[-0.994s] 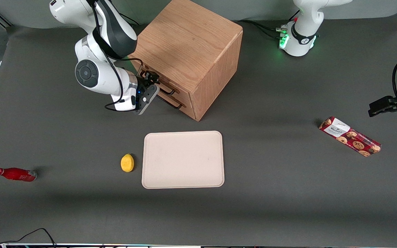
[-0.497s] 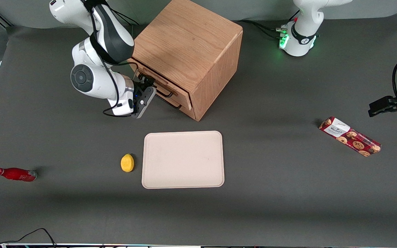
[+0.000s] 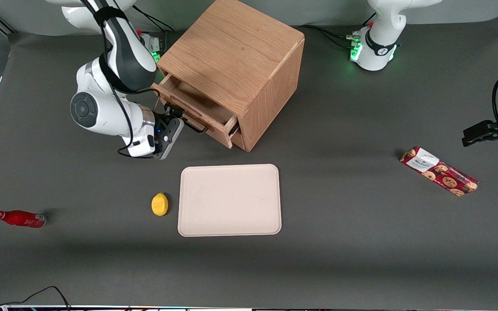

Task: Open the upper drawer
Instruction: 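Pull the handle outward with the right gripper, sliding the drawer open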

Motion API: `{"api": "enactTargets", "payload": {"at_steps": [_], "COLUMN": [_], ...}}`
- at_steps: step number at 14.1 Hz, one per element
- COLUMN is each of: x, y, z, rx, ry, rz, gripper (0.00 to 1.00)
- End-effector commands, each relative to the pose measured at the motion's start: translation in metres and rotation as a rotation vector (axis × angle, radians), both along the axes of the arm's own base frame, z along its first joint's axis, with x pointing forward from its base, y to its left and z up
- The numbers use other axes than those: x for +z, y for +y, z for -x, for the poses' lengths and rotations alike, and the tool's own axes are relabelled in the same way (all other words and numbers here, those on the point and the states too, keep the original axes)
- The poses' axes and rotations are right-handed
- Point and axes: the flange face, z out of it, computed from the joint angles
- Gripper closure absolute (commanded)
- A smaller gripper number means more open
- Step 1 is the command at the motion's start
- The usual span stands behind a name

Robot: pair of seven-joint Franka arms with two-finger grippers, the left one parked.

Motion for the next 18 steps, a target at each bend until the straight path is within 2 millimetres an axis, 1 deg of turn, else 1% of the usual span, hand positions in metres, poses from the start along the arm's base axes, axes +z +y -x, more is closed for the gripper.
{"api": "enactTargets", "payload": {"at_steps": [1,5,7,8,10,15,16,18], "x": [0.0,-0.001,-0.006,-0.006,-0.007,-0.004,-0.005,-0.008], "y": [-0.006,-0.019,-0.029,-0.031,-0.043,-0.063,-0.063,-0.073], "z": [-0.021,-0.041,-0.049,-0.054,-0.065,-0.084,-0.086,-0.092], "rx": [0.03,0.05,0.059,0.07,0.066,0.069,0.079,0.074], "ry": [-0.02,-0.051,-0.057,-0.066,-0.078,-0.106,-0.11,-0.111], "rz": [-0.032,-0.037,-0.039,-0.041,-0.043,-0.048,-0.05,-0.049], "gripper": [0.0,0.0,0.0,0.0,0.0,0.0,0.0,0.0]}}
